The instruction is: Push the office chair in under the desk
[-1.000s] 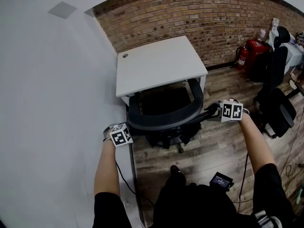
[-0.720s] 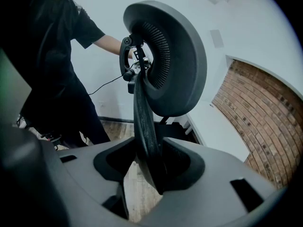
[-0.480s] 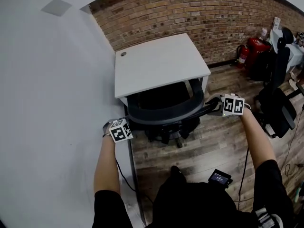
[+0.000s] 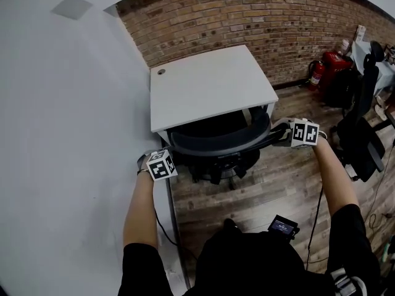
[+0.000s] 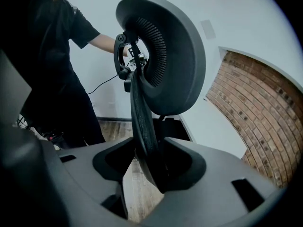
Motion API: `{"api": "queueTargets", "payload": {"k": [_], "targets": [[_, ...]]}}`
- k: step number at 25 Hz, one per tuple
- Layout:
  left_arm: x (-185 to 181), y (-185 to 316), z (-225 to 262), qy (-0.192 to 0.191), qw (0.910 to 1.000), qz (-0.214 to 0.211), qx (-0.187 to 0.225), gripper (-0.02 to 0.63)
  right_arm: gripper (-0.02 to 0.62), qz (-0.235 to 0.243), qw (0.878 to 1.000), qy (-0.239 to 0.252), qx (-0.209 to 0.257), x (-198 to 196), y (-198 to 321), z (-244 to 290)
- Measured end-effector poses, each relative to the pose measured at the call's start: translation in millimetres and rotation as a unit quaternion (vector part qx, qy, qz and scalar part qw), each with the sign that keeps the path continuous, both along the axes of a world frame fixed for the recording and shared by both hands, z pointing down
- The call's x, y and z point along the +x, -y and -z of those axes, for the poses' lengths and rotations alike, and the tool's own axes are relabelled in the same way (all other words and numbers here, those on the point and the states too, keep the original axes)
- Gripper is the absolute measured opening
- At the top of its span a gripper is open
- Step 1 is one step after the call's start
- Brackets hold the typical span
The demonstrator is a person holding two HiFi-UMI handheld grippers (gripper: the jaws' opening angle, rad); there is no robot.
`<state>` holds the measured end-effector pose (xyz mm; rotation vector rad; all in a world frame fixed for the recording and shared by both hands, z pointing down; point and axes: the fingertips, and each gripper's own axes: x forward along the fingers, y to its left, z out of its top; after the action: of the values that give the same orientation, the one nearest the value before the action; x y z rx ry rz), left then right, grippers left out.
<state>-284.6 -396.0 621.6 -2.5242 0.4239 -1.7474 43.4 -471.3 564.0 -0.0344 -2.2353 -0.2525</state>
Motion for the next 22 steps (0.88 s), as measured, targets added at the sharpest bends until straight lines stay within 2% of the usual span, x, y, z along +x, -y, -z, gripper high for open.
{"api": "queueTargets", "payload": {"k": [7,22], "targets": [[-14,30,-1,0.0,1.0,-0.005,0.008,0.127,0.195,-0.008,1.0,-0.001,0.008,-11,23,-1],[-17,77,1,-0.001,0.9999,-0.002,0.012,0.132,0.196,-0.007,1.0,-0.005,0.01,-13,67,-2]]}}
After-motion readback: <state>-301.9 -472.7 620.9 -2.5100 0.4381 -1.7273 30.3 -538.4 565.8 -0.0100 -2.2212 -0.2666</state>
